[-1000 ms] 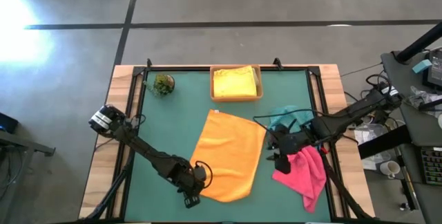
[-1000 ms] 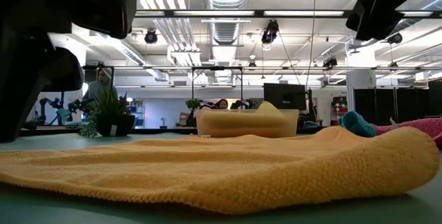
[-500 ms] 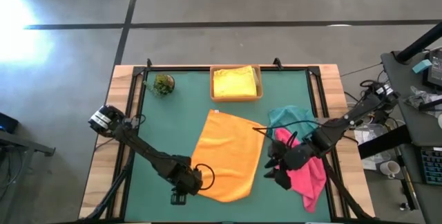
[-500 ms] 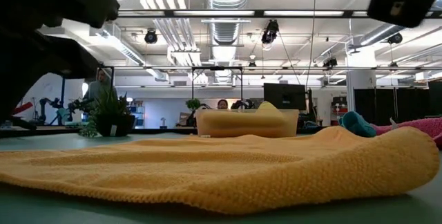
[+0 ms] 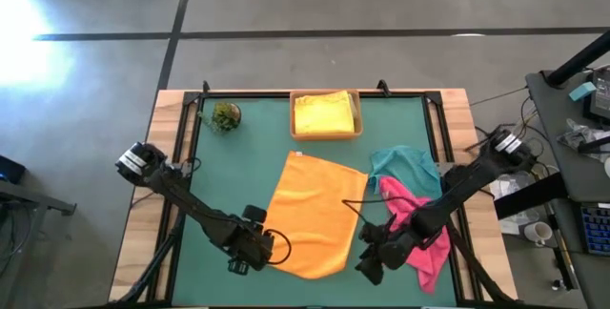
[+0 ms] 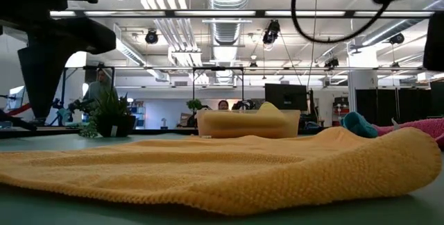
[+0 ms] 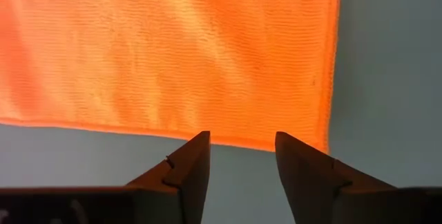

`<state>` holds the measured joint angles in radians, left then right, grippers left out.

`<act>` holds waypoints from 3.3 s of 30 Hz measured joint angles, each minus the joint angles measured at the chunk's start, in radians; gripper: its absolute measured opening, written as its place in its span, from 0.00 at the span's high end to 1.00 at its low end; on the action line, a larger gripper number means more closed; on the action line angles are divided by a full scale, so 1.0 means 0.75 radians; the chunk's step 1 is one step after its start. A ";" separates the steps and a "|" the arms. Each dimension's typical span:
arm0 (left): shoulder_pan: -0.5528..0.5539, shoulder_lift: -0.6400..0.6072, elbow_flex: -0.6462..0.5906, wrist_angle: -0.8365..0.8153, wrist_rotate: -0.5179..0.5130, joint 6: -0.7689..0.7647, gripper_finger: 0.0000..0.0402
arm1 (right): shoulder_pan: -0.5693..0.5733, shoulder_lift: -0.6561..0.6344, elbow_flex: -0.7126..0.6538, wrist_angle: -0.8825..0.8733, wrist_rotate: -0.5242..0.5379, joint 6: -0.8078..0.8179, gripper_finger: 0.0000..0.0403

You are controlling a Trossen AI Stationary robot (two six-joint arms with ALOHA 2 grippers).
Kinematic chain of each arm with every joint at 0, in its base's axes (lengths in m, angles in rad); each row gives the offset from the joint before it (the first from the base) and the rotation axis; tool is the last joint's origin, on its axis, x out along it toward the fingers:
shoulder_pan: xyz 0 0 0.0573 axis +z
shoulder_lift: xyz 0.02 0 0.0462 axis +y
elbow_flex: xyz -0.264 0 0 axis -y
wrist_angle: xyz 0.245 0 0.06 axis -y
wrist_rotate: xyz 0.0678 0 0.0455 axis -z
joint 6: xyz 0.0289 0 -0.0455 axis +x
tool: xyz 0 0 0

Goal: Fold microfiber towels
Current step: Fold the orange towel

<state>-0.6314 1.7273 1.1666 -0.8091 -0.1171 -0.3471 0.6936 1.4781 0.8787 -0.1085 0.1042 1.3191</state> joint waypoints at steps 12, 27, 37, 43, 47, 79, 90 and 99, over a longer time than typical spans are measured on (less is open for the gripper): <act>-0.009 -0.014 -0.014 -0.015 -0.071 0.032 0.63 | 0.000 0.296 0.000 0.375 0.142 0.242 0.54; -0.015 -0.014 -0.015 -0.009 -0.166 0.066 0.63 | -0.019 0.392 0.000 0.485 0.183 0.293 0.60; -0.016 -0.014 -0.015 -0.007 -0.175 0.061 0.63 | -0.048 0.405 0.025 0.583 0.195 0.296 0.87; -0.016 -0.014 -0.016 -0.009 -0.175 0.063 0.63 | -0.053 0.352 0.086 0.592 0.241 0.248 0.97; -0.016 -0.014 -0.017 -0.008 -0.175 0.063 0.63 | -0.056 0.340 0.129 0.548 0.281 0.205 0.98; -0.036 -0.014 -0.064 -0.086 -0.154 0.000 0.63 | -0.249 0.298 0.266 0.079 0.277 -0.032 0.57; -0.203 -0.032 -0.140 -0.093 -0.129 -0.071 0.63 | -0.139 0.282 0.426 0.044 0.168 -0.812 0.60; -0.208 -0.032 -0.143 -0.079 -0.128 -0.300 0.63 | -0.133 0.314 0.480 -0.197 0.165 -1.027 0.60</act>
<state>-0.7876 1.7031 1.0595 -0.8684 -0.2131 -0.5723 0.5936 1.7136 1.2385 -0.2561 0.2279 0.5491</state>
